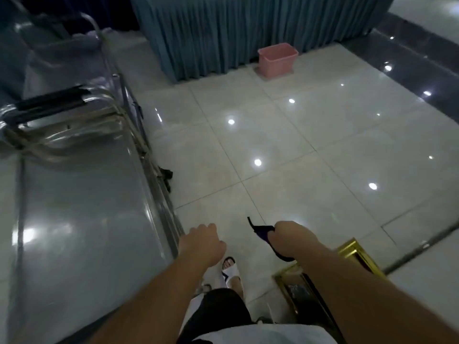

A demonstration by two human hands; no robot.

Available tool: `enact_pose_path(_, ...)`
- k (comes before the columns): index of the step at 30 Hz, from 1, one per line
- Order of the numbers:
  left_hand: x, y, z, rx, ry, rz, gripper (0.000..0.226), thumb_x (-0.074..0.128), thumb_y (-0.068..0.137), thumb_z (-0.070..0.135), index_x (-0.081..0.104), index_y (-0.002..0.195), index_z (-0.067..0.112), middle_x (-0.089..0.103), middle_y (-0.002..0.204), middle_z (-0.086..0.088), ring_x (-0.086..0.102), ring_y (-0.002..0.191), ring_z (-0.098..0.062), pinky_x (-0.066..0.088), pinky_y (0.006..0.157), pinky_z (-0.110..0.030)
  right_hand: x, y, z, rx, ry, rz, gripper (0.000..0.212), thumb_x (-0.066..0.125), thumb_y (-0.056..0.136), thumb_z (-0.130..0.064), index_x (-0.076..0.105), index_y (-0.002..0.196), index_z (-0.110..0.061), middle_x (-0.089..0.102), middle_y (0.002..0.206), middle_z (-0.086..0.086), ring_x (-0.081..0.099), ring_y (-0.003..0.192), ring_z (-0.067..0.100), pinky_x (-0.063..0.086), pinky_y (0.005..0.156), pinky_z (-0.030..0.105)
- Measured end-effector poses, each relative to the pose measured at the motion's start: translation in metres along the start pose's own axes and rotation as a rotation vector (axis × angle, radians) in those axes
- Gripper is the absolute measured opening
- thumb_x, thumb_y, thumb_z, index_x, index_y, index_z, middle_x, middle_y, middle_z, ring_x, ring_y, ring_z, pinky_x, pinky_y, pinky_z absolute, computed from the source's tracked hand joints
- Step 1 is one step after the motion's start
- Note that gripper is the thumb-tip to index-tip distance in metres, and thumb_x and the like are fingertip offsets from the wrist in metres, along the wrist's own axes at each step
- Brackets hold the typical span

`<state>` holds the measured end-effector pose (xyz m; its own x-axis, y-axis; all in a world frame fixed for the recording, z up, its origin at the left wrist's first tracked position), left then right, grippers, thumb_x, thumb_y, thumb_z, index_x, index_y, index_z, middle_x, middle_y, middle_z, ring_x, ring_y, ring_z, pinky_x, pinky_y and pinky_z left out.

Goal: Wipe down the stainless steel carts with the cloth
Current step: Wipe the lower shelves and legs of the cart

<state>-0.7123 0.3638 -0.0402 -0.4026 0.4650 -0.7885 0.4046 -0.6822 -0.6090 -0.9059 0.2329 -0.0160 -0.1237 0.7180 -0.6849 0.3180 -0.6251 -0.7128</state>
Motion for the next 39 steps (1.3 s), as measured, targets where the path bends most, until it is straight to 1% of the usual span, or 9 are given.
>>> enact_pose_path(3,-0.016,0.035,-0.025,-0.089,-0.064,0.000,0.052,0.042,0.100,0.047,0.049,0.146,0.023,0.058,0.139,-0.005,0.058,0.123,-0.027,0.050,0.097,-0.044,-0.022,0.044,-0.045,-0.105,-0.137,-0.056,0.022,0.044,0.106,-0.016,0.062,0.103,-0.005,0.061,0.096,0.007,0.068,0.094,0.027,0.052,0.079,0.033)
enact_pose_path(7,-0.048,0.090,-0.062,-0.188,-0.152,-0.002,0.052,0.042,0.100,0.045,0.049,0.146,0.023,0.059,0.140,-0.004,0.059,0.122,-0.026,0.052,0.099,-0.044,-0.064,0.099,-0.092,-0.187,-0.243,-0.055,0.021,0.043,0.106,-0.022,0.062,0.104,-0.014,0.063,0.093,0.007,0.064,0.084,0.025,0.051,0.075,0.032)
enact_pose_path(12,-0.083,0.131,-0.100,-0.254,-0.244,0.035,0.051,0.041,0.102,0.045,0.049,0.147,0.022,0.057,0.140,-0.004,0.059,0.122,-0.025,0.052,0.096,-0.041,-0.117,0.147,-0.135,-0.163,-0.327,-0.033,0.022,0.041,0.106,-0.018,0.062,0.112,-0.017,0.067,0.104,0.007,0.067,0.091,0.024,0.059,0.088,0.037)
enact_pose_path(15,-0.093,0.133,-0.117,-0.305,-0.329,0.061,0.052,0.040,0.102,0.046,0.048,0.148,0.023,0.056,0.144,-0.004,0.058,0.125,-0.025,0.051,0.098,-0.041,-0.136,0.169,-0.172,-0.192,-0.402,-0.021,0.027,0.042,0.104,-0.028,0.063,0.097,-0.013,0.067,0.100,0.004,0.066,0.090,0.022,0.058,0.087,0.037)
enact_pose_path(21,-0.089,0.126,-0.140,-0.466,-0.467,0.066,0.037,0.043,0.102,0.042,0.054,0.131,0.021,0.061,0.127,-0.005,0.062,0.113,-0.027,0.047,0.084,-0.038,-0.134,0.197,-0.284,-0.433,-0.506,-0.107,0.034,0.037,0.104,-0.040,0.062,0.103,-0.016,0.067,0.108,0.005,0.065,0.098,0.024,0.054,0.092,0.036)
enact_pose_path(26,-0.085,0.130,-0.151,-0.650,-0.631,0.113,0.042,0.045,0.101,0.041,0.054,0.137,0.021,0.061,0.129,-0.004,0.062,0.114,-0.028,0.046,0.085,-0.038,-0.117,0.211,-0.362,-0.641,-0.717,-0.177,0.039,0.037,0.101,-0.046,0.062,0.104,-0.016,0.067,0.106,0.008,0.065,0.094,0.026,0.054,0.086,0.036)
enact_pose_path(29,-0.083,0.133,-0.153,-0.806,-0.759,0.144,0.044,0.044,0.103,0.042,0.051,0.140,0.022,0.059,0.134,-0.006,0.058,0.121,-0.031,0.047,0.093,-0.042,-0.111,0.228,-0.392,-0.767,-0.867,-0.201,0.039,0.039,0.101,-0.042,0.064,0.112,-0.014,0.067,0.109,0.011,0.065,0.097,0.029,0.052,0.082,0.035)
enact_pose_path(34,-0.082,0.135,-0.125,-1.133,-1.011,0.143,0.049,0.045,0.100,0.044,0.051,0.145,0.024,0.059,0.139,-0.007,0.059,0.125,-0.033,0.048,0.099,-0.045,-0.104,0.261,-0.425,-0.973,-1.124,-0.283,0.028,0.039,0.101,-0.034,0.061,0.089,-0.022,0.069,0.099,0.011,0.067,0.088,0.028,0.052,0.076,0.035)
enact_pose_path(39,-0.063,0.116,-0.043,-1.419,-1.236,0.137,0.045,0.048,0.095,0.040,0.056,0.135,0.020,0.061,0.137,-0.008,0.060,0.125,-0.033,0.049,0.097,-0.044,-0.099,0.286,-0.417,-1.096,-1.326,-0.341,0.032,0.039,0.103,-0.030,0.061,0.114,-0.010,0.067,0.106,0.011,0.064,0.091,0.027,0.053,0.082,0.035)
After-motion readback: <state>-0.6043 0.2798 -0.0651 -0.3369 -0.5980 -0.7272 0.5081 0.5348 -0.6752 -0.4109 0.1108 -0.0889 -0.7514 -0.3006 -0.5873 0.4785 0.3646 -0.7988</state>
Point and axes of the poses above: each hand's wrist, its own y-axis towards the middle knuckle, its own x-axis out of the palm, z = x × y, the point moved 2 cm from there along y, towards the middle knuckle
